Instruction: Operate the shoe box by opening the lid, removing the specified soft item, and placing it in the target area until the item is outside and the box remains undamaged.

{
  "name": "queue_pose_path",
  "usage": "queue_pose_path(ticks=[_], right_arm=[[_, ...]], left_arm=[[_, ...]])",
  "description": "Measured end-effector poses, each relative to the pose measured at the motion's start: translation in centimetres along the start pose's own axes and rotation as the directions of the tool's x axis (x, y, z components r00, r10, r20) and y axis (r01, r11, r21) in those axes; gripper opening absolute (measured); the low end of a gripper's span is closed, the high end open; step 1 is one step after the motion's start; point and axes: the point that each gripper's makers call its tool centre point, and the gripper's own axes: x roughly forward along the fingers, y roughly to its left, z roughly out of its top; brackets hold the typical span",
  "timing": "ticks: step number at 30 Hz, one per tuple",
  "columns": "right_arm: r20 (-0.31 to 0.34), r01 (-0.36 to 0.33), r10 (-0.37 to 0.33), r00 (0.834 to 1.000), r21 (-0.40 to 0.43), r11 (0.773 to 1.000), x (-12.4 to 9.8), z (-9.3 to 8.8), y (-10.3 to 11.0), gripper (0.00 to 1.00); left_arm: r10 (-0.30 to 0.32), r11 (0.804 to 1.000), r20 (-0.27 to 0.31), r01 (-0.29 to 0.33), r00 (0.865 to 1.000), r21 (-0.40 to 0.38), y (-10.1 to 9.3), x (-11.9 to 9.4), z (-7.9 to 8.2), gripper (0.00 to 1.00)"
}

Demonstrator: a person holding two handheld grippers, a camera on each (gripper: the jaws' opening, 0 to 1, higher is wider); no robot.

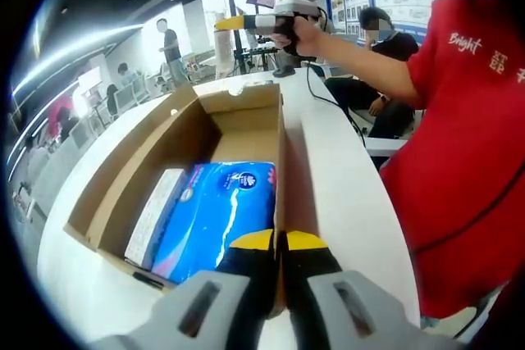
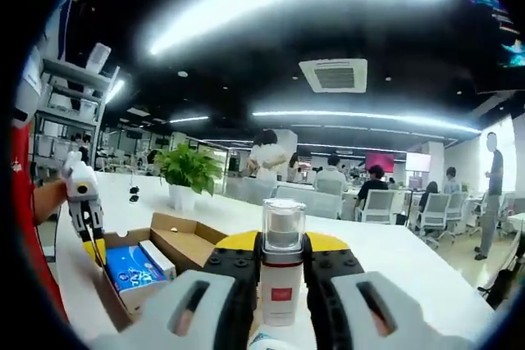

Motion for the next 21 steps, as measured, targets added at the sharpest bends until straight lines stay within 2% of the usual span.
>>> queue_pose_path(ticks=[2, 6, 21], right_arm=[[0.007, 0.011, -0.011, 1.0, 0.015, 1.0, -0.3, 0.0, -0.5, 0.19], [-0.006, 0.085, -0.085, 0.996, -0.039, 0.996, -1.0, -0.2, -2.2, 0.19], [0.006, 0.213, -0.213, 0.977, -0.04, 0.976, -4.7, -0.2, -6.3, 0.19]], left_arm=[[0.001, 1.0, -0.001, -0.001, 1.0, 0.001, 0.0, 0.0, 0.0, 0.03], [0.0, 1.0, -0.005, 0.0, 1.0, -0.003, -0.1, 0.0, 0.0, 0.03], [-0.003, 1.0, -0.013, 0.003, 1.0, -0.011, -0.1, 0.1, 0.0, 0.03]])
